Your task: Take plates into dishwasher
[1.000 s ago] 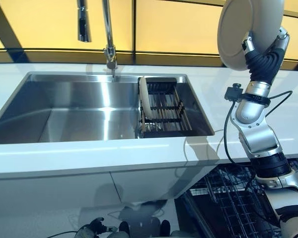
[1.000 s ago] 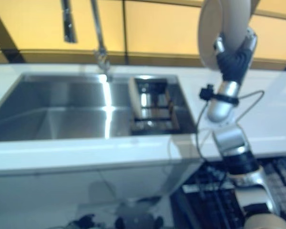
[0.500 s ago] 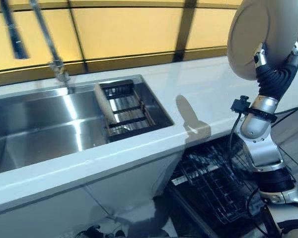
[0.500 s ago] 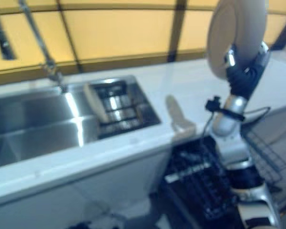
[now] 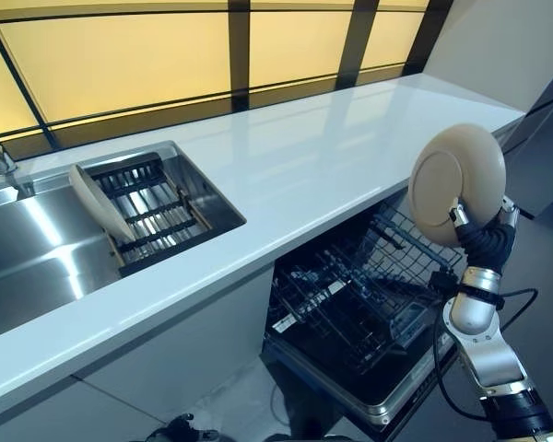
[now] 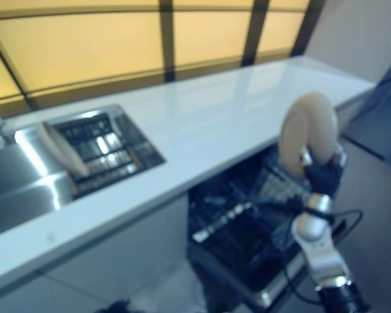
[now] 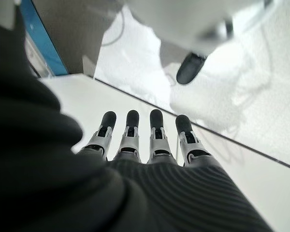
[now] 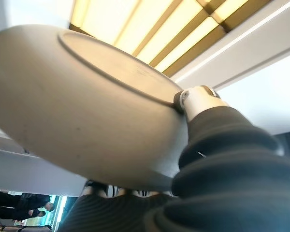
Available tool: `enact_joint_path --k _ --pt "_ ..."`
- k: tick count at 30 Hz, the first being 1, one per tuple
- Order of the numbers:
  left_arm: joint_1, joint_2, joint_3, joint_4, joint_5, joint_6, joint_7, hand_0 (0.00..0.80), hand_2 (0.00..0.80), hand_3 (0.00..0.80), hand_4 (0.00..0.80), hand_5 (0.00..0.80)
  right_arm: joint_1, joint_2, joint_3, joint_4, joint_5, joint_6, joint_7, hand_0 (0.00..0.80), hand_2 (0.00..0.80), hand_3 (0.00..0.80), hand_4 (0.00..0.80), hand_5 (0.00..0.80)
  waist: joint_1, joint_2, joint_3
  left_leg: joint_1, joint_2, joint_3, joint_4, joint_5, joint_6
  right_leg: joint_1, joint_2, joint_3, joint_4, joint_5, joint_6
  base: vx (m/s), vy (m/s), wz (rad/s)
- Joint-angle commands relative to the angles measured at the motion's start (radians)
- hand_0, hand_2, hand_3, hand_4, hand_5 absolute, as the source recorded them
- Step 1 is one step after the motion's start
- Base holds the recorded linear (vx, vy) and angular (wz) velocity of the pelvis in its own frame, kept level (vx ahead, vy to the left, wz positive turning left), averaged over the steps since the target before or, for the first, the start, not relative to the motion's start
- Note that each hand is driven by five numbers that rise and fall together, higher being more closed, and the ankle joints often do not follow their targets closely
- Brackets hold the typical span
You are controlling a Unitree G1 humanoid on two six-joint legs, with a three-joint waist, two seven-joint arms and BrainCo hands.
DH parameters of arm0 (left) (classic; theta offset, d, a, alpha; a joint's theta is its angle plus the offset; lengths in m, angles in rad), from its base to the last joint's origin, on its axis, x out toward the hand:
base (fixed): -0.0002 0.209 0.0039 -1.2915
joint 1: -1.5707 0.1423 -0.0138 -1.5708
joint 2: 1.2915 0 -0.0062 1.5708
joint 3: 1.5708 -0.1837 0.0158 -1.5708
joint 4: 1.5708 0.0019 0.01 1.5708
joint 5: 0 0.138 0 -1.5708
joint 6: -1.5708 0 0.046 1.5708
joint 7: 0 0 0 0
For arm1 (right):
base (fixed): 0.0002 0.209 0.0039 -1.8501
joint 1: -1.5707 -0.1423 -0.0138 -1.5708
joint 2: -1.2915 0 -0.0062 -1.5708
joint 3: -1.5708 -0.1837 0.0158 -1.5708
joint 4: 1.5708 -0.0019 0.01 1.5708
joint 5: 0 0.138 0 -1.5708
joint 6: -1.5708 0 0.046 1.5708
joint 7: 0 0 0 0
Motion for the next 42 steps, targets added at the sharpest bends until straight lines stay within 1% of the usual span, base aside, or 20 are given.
enact_joint_path --k 1,6,11,16,18,20,26,28,33,42 --pt "-0.048 -0.024 0.015 0.001 -0.004 -0.019 0.024 0.000 0.000 0.000 0.000 0.000 -0.099 -0.019 -0.054 -0.032 0.016 -0.061 0.042 0.800 0.800 0.800 0.800 0.800 0.002 0.031 0.065 -0.039 -0.029 -0.015 0.004 -0.057 0.037 0.064 0.003 0.048 0.031 -0.112 0.017 -0.072 -0.163 -0.08" --pt "-0.079 -0.025 -0.005 -0.026 -0.020 -0.020 0.025 0.000 0.000 0.000 0.000 0.000 -0.105 -0.033 -0.019 0.036 0.005 -0.052 0.098 0.800 0.800 0.800 0.800 0.800 -0.009 0.048 0.091 -0.073 -0.010 -0.016 0.004 -0.030 0.021 0.048 0.017 0.037 0.031 -0.118 -0.003 -0.071 -0.106 -0.08" --pt "-0.104 -0.011 -0.003 -0.039 -0.033 -0.021 0.027 0.000 0.000 0.000 0.000 0.000 -0.134 -0.068 0.010 0.096 0.002 -0.026 0.192 0.800 0.800 0.800 0.800 0.800 -0.013 0.064 0.123 -0.099 -0.007 -0.026 0.004 -0.015 0.009 0.025 0.021 0.022 0.032 -0.117 -0.013 -0.066 -0.047 0.00" --pt "-0.119 0.006 0.006 -0.046 -0.027 -0.013 0.017 0.000 0.000 0.000 0.000 0.000 -0.178 -0.101 0.046 0.122 -0.019 0.016 0.284 0.800 0.800 0.800 0.800 0.800 -0.009 0.070 0.147 -0.116 -0.012 -0.038 0.004 -0.010 0.000 0.006 0.019 0.011 0.020 -0.104 -0.013 -0.052 -0.019 0.05" --pt "-0.123 0.008 0.008 -0.050 -0.027 -0.009 0.014 0.000 0.000 0.000 0.000 0.000 -0.188 -0.107 0.056 0.127 -0.029 0.017 0.298 0.800 0.800 0.800 0.800 0.800 -0.008 0.071 0.151 -0.118 -0.013 -0.039 0.004 -0.010 -0.001 0.004 0.018 0.008 0.017 -0.102 -0.012 -0.031 -0.004 0.06" --pt "-0.130 0.014 0.014 -0.053 -0.020 -0.010 0.004 0.000 0.000 0.000 0.000 0.000 -0.209 -0.122 0.082 0.132 -0.061 0.033 0.349 0.800 0.800 0.800 0.800 0.800 -0.003 0.071 0.155 -0.121 -0.016 -0.043 0.004 -0.011 -0.003 -0.002 0.017 0.001 0.014 -0.098 -0.011 0.000 0.000 0.00" --pt "-0.133 0.021 0.013 -0.063 0.006 -0.012 -0.007 0.000 0.000 0.000 0.000 0.000 -0.221 -0.151 0.125 0.151 -0.114 0.056 0.423 0.800 0.800 0.800 0.800 0.800 0.007 0.064 0.152 -0.112 -0.018 -0.046 0.004 -0.016 -0.003 0.003 0.015 -0.015 0.016 -0.100 -0.008 0.019 -0.020 0.07" --pt "-0.134 0.023 0.011 -0.063 0.008 -0.015 -0.009 0.000 0.000 0.000 0.000 0.000 -0.225 -0.154 0.133 0.153 -0.124 0.063 0.433 0.800 0.800 0.800 0.800 0.800 0.009 0.064 0.154 -0.110 -0.018 -0.047 0.004 -0.017 -0.004 0.004 0.014 -0.017 0.018 -0.101 -0.008 0.000 0.000 0.00" --pt "-0.141 0.034 0.006 -0.082 0.021 -0.003 -0.021 0.000 0.000 0.000 0.000 0.000 -0.239 -0.155 0.162 0.160 -0.157 0.117 0.441 0.800 0.800 0.800 0.800 0.800 0.018 0.064 0.160 -0.108 -0.020 -0.055 0.004 -0.017 -0.004 0.005 0.014 -0.021 0.027 -0.106 -0.008 0.000 0.000 0.00" --pt "-0.159 0.030 -0.015 -0.091 0.025 0.007 -0.027 0.000 0.000 0.000 0.000 0.000 -0.274 -0.106 0.225 0.242 -0.241 0.200 0.365 0.800 0.800 0.800 0.800 0.800 0.029 0.069 0.176 -0.114 -0.024 -0.073 0.004 -0.016 -0.002 0.005 0.016 -0.016 0.040 -0.116 -0.012 0.005 -0.002 0.03"
